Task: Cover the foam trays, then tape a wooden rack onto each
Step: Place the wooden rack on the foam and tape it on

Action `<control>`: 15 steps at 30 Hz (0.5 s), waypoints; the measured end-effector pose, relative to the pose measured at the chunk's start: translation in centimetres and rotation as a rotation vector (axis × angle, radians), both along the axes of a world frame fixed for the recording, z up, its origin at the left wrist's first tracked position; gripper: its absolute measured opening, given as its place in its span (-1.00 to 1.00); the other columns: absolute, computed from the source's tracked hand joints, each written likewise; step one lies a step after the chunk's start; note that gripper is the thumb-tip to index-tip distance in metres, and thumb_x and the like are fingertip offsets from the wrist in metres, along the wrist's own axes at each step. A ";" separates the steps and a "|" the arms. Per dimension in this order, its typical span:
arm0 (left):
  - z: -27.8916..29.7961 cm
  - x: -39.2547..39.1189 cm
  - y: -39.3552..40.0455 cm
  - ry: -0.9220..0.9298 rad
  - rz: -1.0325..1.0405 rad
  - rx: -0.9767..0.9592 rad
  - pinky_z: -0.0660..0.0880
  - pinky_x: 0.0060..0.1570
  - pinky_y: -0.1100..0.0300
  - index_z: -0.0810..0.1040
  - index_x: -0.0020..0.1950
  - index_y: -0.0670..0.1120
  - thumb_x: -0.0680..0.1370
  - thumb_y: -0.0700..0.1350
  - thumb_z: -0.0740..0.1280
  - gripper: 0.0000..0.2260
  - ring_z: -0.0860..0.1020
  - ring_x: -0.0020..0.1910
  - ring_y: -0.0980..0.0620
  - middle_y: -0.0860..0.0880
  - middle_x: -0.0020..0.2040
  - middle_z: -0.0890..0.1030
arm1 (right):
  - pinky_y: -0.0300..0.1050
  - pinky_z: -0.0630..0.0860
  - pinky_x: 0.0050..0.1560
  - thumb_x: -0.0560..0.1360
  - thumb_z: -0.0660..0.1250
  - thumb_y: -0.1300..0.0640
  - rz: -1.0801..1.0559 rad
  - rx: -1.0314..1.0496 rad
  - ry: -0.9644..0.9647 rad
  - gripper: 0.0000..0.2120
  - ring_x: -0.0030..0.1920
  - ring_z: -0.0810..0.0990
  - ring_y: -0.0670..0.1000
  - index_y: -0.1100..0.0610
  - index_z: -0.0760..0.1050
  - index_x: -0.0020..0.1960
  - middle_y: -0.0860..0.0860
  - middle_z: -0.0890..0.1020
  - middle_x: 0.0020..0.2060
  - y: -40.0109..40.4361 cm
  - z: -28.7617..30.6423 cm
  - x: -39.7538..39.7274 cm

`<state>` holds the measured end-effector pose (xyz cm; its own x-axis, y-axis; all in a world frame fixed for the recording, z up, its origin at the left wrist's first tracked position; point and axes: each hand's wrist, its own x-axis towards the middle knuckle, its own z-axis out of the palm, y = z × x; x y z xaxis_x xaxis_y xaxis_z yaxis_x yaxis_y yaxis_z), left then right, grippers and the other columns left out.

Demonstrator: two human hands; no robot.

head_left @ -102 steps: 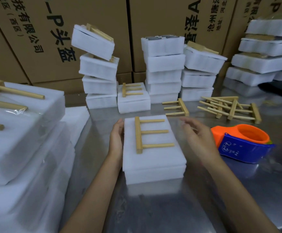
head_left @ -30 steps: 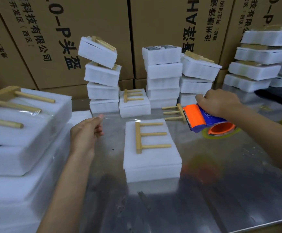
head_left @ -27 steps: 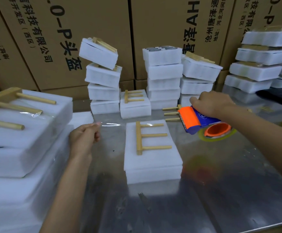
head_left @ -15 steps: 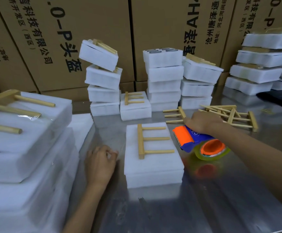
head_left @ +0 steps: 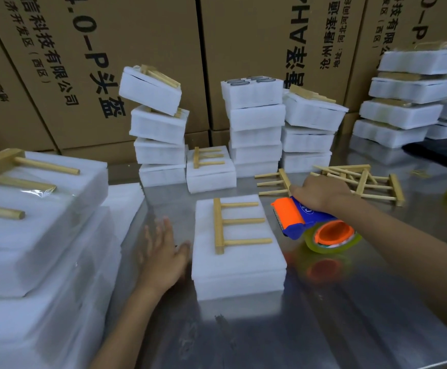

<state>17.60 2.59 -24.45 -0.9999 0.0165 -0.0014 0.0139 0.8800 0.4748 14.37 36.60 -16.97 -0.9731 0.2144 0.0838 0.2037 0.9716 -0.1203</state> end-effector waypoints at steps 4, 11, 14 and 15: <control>4.5 -0.7 2.5 0.361 0.038 0.328 0.06 0.53 0.08 0.20 0.60 -0.05 0.67 -0.13 0.16 -0.51 0.15 0.58 -0.05 -0.06 0.60 0.23 | -0.08 0.25 -0.27 0.62 0.00 -0.21 0.003 -0.009 0.003 -0.51 -0.31 0.43 0.00 0.06 0.39 -0.32 0.03 0.48 -0.33 0.1 0.0 -0.1; 7.3 -5.6 11.1 0.159 -0.327 -0.037 -0.16 0.55 -0.01 0.05 0.64 0.01 0.71 0.03 0.04 -0.51 -0.14 0.63 -0.02 0.00 0.66 -0.07 | -0.09 0.25 -0.28 0.63 -0.01 -0.19 0.012 -0.019 0.018 -0.51 -0.32 0.42 0.00 0.06 0.38 -0.32 0.04 0.47 -0.34 0.3 -0.2 0.0; 4.9 -6.3 10.9 -0.002 -0.305 -0.162 -0.07 0.54 -0.07 0.12 0.62 0.06 0.70 0.16 -0.04 -0.51 -0.01 0.62 -0.10 -0.02 0.65 0.04 | -0.11 0.20 -0.33 0.63 0.00 -0.20 0.011 -0.013 0.037 -0.50 -0.33 0.41 -0.01 0.06 0.37 -0.34 0.03 0.47 -0.35 0.5 -0.4 -0.2; 4.6 -6.5 10.8 -0.012 -0.311 -0.164 -0.02 0.53 -0.07 0.17 0.61 0.08 0.70 0.18 -0.05 -0.51 0.06 0.60 -0.11 -0.03 0.64 0.10 | -0.11 0.18 -0.34 0.62 0.00 -0.20 0.013 -0.011 0.045 -0.50 -0.33 0.41 -0.01 0.06 0.38 -0.34 0.03 0.47 -0.35 0.5 -0.4 -0.3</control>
